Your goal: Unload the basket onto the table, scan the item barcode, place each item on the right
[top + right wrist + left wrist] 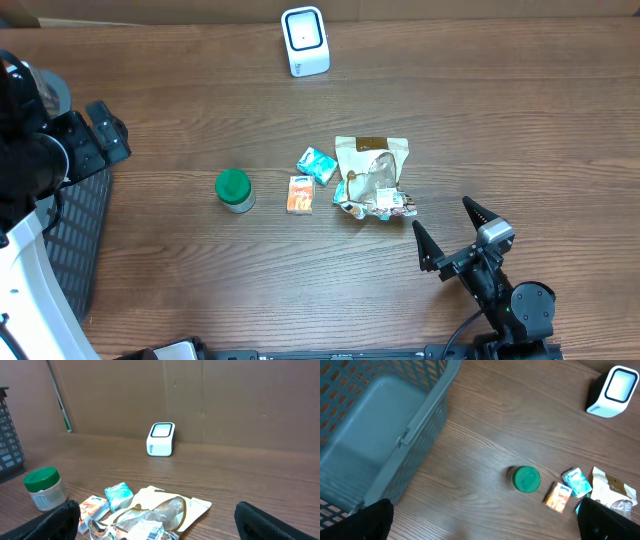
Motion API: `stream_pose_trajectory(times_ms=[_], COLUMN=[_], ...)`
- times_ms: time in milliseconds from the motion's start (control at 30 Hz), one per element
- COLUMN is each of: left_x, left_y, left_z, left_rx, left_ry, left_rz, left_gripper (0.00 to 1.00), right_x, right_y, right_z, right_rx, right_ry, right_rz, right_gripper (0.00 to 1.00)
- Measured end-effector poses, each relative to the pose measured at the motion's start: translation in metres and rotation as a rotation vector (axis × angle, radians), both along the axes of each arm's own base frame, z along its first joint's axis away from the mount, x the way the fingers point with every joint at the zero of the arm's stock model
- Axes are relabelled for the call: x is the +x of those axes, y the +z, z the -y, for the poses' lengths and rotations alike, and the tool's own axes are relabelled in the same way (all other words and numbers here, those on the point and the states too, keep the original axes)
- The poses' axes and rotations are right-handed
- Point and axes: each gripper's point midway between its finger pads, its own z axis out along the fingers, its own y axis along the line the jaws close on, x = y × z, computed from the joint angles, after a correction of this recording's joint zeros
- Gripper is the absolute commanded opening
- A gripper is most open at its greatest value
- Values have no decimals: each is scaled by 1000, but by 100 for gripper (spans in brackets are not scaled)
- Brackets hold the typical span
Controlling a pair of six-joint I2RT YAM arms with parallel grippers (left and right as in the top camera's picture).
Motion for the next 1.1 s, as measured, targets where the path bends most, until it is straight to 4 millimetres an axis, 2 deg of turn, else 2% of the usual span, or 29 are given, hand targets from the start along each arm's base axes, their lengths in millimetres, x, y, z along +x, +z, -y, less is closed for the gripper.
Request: stream_pose_trajectory(times_ms=[900, 1100], left_x=[0, 0], left_y=[0, 0], left_z=[0, 0], left_rx=[0, 0], left_ry=[0, 0], left_rz=[0, 0], left_gripper=[100, 100], right_x=[-1, -3], right_y=[0, 0], right_z=[-1, -5], right_rx=[3, 83], right_ry=[8, 34], right_rz=[0, -42], right_gripper=[100, 100])
